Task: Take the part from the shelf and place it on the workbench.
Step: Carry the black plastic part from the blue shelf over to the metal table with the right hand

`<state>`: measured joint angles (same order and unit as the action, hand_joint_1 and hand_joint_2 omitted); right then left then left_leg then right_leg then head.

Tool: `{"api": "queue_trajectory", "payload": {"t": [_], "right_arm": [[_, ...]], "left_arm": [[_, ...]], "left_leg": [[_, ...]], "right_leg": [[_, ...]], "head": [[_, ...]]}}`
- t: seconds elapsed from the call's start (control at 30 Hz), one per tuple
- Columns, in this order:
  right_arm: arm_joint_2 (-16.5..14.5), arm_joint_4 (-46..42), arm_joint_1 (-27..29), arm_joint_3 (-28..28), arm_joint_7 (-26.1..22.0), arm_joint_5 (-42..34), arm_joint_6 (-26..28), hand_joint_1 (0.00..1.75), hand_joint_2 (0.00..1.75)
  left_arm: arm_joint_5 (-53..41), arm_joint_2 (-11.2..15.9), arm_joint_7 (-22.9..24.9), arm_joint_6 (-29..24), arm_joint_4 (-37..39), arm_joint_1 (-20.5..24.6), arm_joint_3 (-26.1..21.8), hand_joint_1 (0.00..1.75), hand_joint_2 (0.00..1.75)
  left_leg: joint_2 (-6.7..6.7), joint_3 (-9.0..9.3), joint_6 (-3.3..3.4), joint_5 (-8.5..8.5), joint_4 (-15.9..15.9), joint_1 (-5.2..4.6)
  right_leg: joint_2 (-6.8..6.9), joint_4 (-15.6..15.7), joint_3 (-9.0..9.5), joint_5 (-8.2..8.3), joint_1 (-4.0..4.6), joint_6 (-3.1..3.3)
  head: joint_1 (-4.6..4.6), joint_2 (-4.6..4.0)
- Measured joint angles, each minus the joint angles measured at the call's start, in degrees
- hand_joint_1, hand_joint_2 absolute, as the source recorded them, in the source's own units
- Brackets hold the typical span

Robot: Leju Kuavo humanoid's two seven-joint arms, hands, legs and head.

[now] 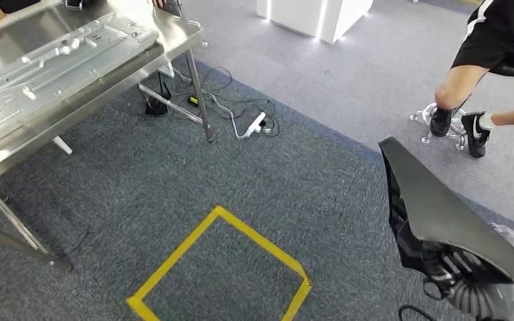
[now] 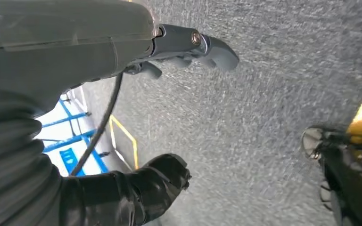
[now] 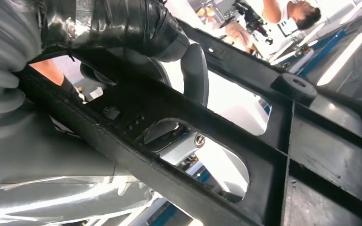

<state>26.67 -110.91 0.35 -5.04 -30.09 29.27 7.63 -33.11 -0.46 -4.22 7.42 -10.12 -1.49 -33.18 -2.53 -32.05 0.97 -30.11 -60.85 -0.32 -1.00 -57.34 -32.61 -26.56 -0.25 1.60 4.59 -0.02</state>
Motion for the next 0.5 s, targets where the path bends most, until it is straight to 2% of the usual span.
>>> {"api": "queue_trajectory", "payload": {"t": [0.03, 0.1, 0.13, 0.17, 0.2, 0.23, 0.27, 0.3, 0.33, 0.37, 0.43, 0.47, 0.5], "right_arm": [[0.00, -0.01, 0.00, 0.02, 0.02, 0.00, -0.01, 1.75, 1.75], [0.00, -0.01, 0.01, 0.03, 0.03, 0.00, -0.03, 1.75, 1.75], [-0.01, -0.01, 0.03, 0.03, 0.03, 0.00, -0.04, 1.75, 1.75], [-0.01, -0.01, 0.04, 0.03, 0.04, 0.00, -0.04, 1.75, 1.75], [-0.01, -0.01, 0.04, 0.03, 0.04, 0.00, -0.04, 1.75, 1.75], [-0.01, -0.01, 0.04, 0.03, 0.04, 0.00, -0.04, 1.75, 1.75], [0.00, -0.01, 0.04, 0.03, 0.04, 0.00, -0.04, 1.75, 1.75], [0.00, -0.01, -0.01, 0.04, 0.04, 0.00, -0.04, 1.75, 1.75], [0.00, -0.01, -0.08, 0.04, 0.04, 0.01, -0.04, 1.75, 1.75], [0.00, -0.02, -0.13, 0.05, 0.04, 0.01, -0.04, 1.75, 1.75], [0.00, -0.03, -0.21, 0.05, 0.04, 0.01, -0.04, 1.75, 1.75], [0.00, -0.03, -0.21, 0.06, 0.04, 0.00, -0.04, 1.75, 1.75], [0.00, -0.03, -0.22, 0.07, 0.04, 0.00, -0.04, 1.75, 1.75]], "left_arm": [[-0.02, 0.00, -0.03, 0.02, 0.00, 0.05, 0.00, 0.00, 1.75], [-0.05, 0.00, -0.08, 0.02, 0.00, 0.15, -0.01, 0.00, 1.75], [-0.07, 0.00, -0.10, 0.02, 0.00, 0.11, -0.02, 0.00, 1.75], [-0.08, 0.00, -0.12, 0.02, 0.00, 0.03, -0.03, 0.00, 1.75], [-0.10, 0.00, -0.13, 0.02, 0.00, -0.07, -0.04, 0.00, 1.75], [-0.10, 0.00, -0.13, 0.02, 0.00, -0.14, -0.04, 0.00, 1.75], [-0.11, -0.01, -0.13, 0.02, 0.01, -0.17, -0.05, 0.00, 1.75], [-0.11, -0.01, -0.13, 0.02, 0.01, -0.11, -0.05, 0.00, 1.75], [-0.10, -0.01, -0.14, 0.02, 0.01, -0.03, -0.07, 0.00, 1.75], [-0.10, -0.01, -0.16, 0.02, 0.01, 0.03, -0.08, 0.00, 1.75], [-0.09, 0.02, -0.20, 0.02, -0.01, 0.05, -0.13, 0.00, 1.75], [-0.10, 0.04, -0.21, 0.02, -0.01, 0.00, -0.16, 0.00, 1.75], [-0.15, 0.05, -0.21, 0.02, -0.02, -0.01, -0.21, 0.00, 1.75]], "left_leg": [[0.95, -1.56, -0.25, -1.20, -3.05, 0.13], [1.61, -6.00, -0.78, -3.31, -9.94, 0.49], [1.71, -7.74, -1.03, -3.23, -11.96, 0.72], [1.85, -8.47, -1.24, -2.08, -11.98, 0.94], [2.06, -8.15, -1.40, 0.05, -9.99, 1.16], [2.49, -6.97, -1.52, 2.71, -6.41, 1.36], [3.17, -5.66, -1.58, 4.49, -3.20, 1.35], [3.71, -4.46, -1.39, 5.52, -0.52, 1.26], [4.12, -3.68, -1.10, 5.72, 1.07, 1.07], [4.14, -3.36, -0.68, 5.14, 1.41, 0.82], [3.43, -2.62, 0.22, 4.60, 1.95, 0.66], [3.10, -2.09, 0.63, 4.33, 2.17, 0.65], [2.83, -1.47, 1.05, 4.04, 2.37, 0.65]], "right_leg": [[0.45, 0.37, 0.68, -0.19, 0.00, 0.17], [1.27, 0.52, 1.63, -0.94, 0.02, 0.32], [1.66, 0.50, 2.14, -1.43, 0.02, 0.27], [2.01, 0.48, 2.71, -1.94, -0.01, 0.17], [2.31, 0.44, 3.38, -2.50, -0.05, -0.01], [2.61, 0.39, 4.14, -3.14, -0.10, -0.25], [2.90, 0.37, 4.72, -3.79, -0.06, -0.58], [3.18, 0.31, 5.16, -4.43, 0.03, -0.97], [3.49, 0.34, 5.50, -4.94, 0.06, -1.37], [3.73, 0.24, 5.76, -5.17, 0.10, -1.78], [3.88, -0.50, 6.19, -5.29, -0.19, -2.43], [3.43, -1.88, 5.78, -5.36, -0.35, -2.65], [2.83, -4.24, 4.47, -5.76, -0.50, -2.78]], "head": [[0.06, 0.00], [0.09, 0.00], [0.11, 0.00], [0.11, 0.00], [0.11, 0.00], [0.12, 0.00], [0.08, 0.00], [0.03, 0.00], [-0.05, 0.00], [-0.14, 0.01], [-0.22, 0.01], [-0.26, 0.02], [-0.34, 0.01]]}}
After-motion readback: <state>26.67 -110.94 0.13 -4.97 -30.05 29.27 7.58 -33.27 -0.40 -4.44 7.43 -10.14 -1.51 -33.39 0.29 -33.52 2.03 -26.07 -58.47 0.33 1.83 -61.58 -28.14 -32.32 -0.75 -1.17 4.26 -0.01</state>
